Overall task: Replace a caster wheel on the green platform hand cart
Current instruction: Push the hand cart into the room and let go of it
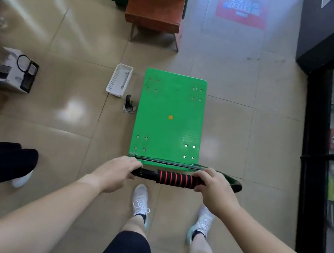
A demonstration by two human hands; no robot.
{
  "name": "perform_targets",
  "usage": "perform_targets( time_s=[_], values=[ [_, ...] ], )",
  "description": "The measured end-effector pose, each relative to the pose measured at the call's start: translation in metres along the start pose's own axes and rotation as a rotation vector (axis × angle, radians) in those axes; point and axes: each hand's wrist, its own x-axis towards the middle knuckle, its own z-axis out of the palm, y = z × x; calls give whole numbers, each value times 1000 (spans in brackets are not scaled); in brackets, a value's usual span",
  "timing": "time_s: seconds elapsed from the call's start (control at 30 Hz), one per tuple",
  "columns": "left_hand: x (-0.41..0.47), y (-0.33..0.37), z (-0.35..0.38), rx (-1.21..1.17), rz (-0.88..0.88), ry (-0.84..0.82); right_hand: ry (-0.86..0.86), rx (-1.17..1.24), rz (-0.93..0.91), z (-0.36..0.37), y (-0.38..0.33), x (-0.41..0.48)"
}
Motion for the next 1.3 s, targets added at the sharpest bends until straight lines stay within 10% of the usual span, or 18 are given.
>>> perform_targets(
  time_s=[0.37, 0.63, 0.83, 1.3],
  values=[
    [71, 181, 24, 87, 90, 99, -78, 13, 97, -71, 150, -53],
    [128, 300, 48, 132, -30, 130, 18, -71, -209, -71, 156, -60],
    [131, 305, 47, -218, -73, 212, 97, -98, -223, -75, 203, -66],
    [206, 292, 93, -155, 78, 20, -2, -151, 146, -87, 233, -81]
  ],
)
